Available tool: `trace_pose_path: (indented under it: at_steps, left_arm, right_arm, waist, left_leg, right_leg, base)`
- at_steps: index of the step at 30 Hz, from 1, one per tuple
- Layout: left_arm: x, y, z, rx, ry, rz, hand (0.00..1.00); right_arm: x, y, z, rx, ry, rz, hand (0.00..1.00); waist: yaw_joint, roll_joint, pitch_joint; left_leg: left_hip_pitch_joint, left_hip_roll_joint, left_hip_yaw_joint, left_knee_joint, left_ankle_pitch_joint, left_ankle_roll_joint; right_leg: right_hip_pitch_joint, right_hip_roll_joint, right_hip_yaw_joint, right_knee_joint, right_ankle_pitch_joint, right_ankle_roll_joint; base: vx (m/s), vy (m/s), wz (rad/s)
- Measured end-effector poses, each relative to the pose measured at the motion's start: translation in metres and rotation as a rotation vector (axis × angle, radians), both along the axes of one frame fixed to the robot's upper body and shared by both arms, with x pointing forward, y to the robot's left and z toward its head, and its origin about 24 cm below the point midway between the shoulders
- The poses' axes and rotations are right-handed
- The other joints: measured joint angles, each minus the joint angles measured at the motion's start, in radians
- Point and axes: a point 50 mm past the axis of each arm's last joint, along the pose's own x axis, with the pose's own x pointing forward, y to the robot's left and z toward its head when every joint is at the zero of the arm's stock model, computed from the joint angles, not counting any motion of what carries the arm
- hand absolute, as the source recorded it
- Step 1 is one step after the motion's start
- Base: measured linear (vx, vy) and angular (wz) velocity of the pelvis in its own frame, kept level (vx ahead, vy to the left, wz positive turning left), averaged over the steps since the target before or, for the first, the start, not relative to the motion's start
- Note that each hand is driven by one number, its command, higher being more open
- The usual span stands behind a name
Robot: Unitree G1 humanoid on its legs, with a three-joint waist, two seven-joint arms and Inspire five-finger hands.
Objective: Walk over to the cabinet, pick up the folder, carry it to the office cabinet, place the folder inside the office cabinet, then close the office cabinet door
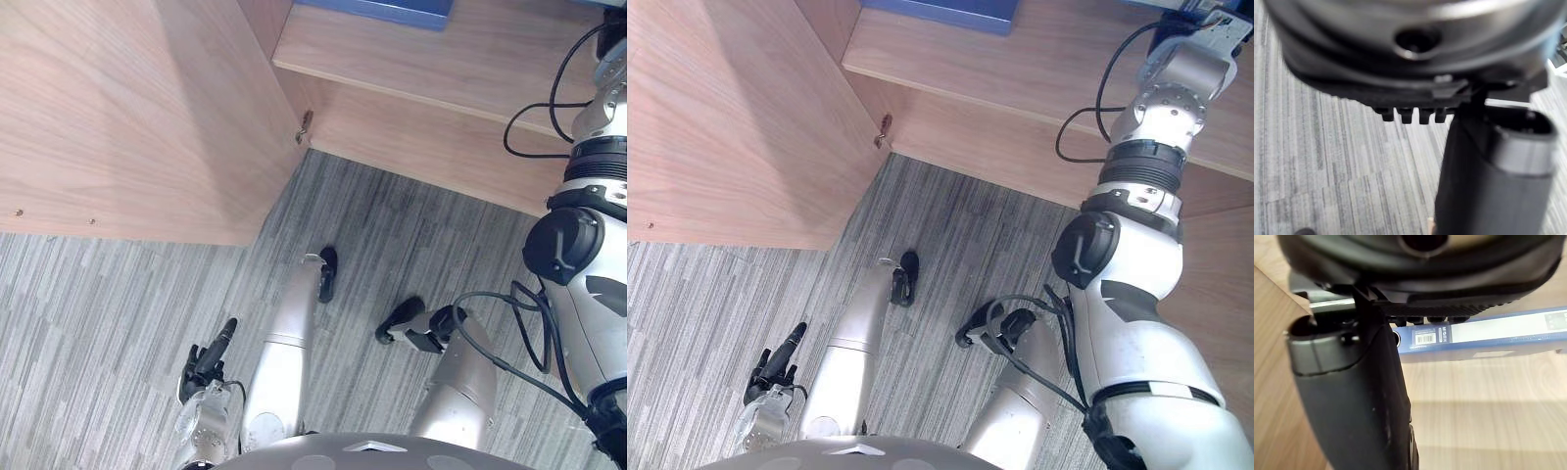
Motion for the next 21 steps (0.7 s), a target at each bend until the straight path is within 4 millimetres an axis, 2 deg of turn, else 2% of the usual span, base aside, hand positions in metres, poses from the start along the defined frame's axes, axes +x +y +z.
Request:
trace_pose_path:
  at_steps: [7,9,12,14,17,21]
  left_arm:
    - [0.000,0.001,0.000,-0.001,-0.005,-0.005,1.00]
    - [-0.002,0.002,-0.001,-0.002,-0.005,0.001,1.00]
    - [-0.002,0.004,0.000,-0.001,-0.011,0.003,1.00]
    - [-0.003,0.005,-0.001,0.000,-0.018,-0.009,1.00]
    - [-0.008,0.007,-0.004,-0.010,-0.013,-0.008,1.00]
    - [-0.013,0.013,-0.006,-0.009,-0.005,-0.010,1.00]
  right_arm:
    - [0.012,0.007,-0.020,-0.093,0.104,0.055,1.00]
    - [0.019,0.012,-0.030,-0.199,0.195,0.080,1.00]
    - [0.028,0.020,-0.044,-0.466,0.393,0.101,1.00]
    - [0.029,0.016,-0.049,-0.674,0.510,0.087,1.00]
    - [0.028,0.007,-0.056,-0.888,0.630,0.089,1.00]
    - [0.026,-0.002,-0.063,-1.064,0.717,0.096,1.00]
  waist:
    - [-0.004,0.001,-0.001]
    - [-0.015,0.001,-0.001]
    - [-0.025,0.001,-0.001]
    - [-0.025,0.001,-0.001]
    - [-0.025,0.001,-0.001]
    - [-0.026,0.001,-0.001]
  left_leg:
    - [0.007,0.016,0.005,-0.004,0.000,0.000]
    - [0.007,0.016,0.005,-0.005,0.000,-0.001]
    - [0.008,0.018,0.005,-0.005,-0.001,-0.002]
    - [0.008,0.019,0.005,-0.006,-0.001,-0.002]
    - [0.016,0.019,0.005,-0.016,0.000,-0.002]
    - [0.029,0.023,0.006,-0.032,0.002,-0.001]
  right_leg:
    - [0.003,0.017,0.003,-0.010,0.001,0.002]
    - [0.003,0.018,0.003,-0.012,0.001,0.002]
    - [0.003,0.020,0.003,-0.014,0.002,0.002]
    - [0.004,0.021,0.003,-0.016,0.002,0.003]
    - [0.010,0.025,0.003,-0.026,0.005,0.006]
    - [0.022,0.032,-0.002,-0.045,0.011,0.008]
  base:
    - [-0.03,0.066,-0.06]
    - [-0.02,0.069,-0.01]
    - [-0.02,0.064,-0.02]
    - [-0.03,0.071,-0.01]
    - [-0.03,0.064,-0.02]
    - [-0.02,0.061,-0.03]
